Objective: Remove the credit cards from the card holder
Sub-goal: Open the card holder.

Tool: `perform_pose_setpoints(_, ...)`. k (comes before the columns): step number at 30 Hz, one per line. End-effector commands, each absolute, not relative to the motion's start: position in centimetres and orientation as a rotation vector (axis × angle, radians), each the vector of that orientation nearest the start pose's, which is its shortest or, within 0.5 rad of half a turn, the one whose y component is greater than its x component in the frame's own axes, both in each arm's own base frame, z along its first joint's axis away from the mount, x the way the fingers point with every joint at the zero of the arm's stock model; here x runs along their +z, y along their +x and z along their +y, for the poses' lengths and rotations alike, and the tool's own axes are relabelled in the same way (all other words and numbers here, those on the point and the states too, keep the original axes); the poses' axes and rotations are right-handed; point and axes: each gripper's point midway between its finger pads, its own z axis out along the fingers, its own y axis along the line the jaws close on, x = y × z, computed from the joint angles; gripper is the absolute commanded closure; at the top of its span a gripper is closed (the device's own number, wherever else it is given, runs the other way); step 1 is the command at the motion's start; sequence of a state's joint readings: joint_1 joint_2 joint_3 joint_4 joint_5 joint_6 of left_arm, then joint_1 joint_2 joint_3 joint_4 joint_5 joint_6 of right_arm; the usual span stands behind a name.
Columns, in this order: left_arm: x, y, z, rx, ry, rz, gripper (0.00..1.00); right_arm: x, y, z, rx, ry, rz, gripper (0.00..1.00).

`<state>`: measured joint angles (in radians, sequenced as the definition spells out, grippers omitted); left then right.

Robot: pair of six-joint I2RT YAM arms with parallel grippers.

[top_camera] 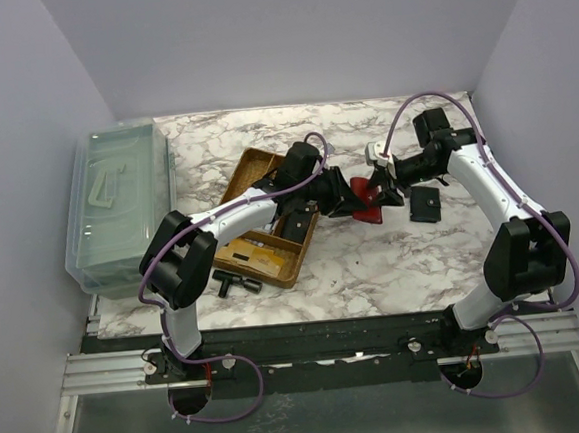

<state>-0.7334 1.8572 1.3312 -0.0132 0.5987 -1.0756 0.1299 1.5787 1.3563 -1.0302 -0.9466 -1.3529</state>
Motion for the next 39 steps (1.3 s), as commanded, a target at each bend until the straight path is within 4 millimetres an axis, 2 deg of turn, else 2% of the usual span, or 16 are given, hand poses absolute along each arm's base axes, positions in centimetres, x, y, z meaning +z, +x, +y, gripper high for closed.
perform_pose_setpoints(1, 20.3, 28.0, -43.2, -1.618, 0.065, 2.438, 1.00, 16.7, 31.4, 16.0, 0.725, -1.690, 1.565, 0.49)
perform_pose_setpoints(6, 20.9, 28.1, -43.4, -1.629, 0.066, 2.427, 1.00, 15.9, 30.9, 16.5, 0.699, -1.730, 1.556, 0.56)
perform_pose_setpoints(18, 22.1, 28.5, -43.8, -1.654, 0.061, 2.403, 1.00, 13.5, 29.2, 17.5, 0.642, -1.863, 1.563, 0.56)
perform_pose_setpoints(29, 22.1, 28.5, -43.6, -1.644, 0.058, 2.398, 1.00, 12.4, 28.6, 17.7, 0.644, -1.893, 1.620, 0.82)
perform_pose_setpoints(35, 20.1, 28.8, -42.3, -1.589, -0.009, 2.452, 1.00, 12.3, 28.3, 17.2, 0.626, -1.889, 1.658, 0.99)
perform_pose_setpoints(39, 19.2, 29.0, -41.5, -1.563, -0.033, 2.468, 1.00, 12.5, 28.1, 17.0, 0.613, -1.883, 1.666, 1.00)
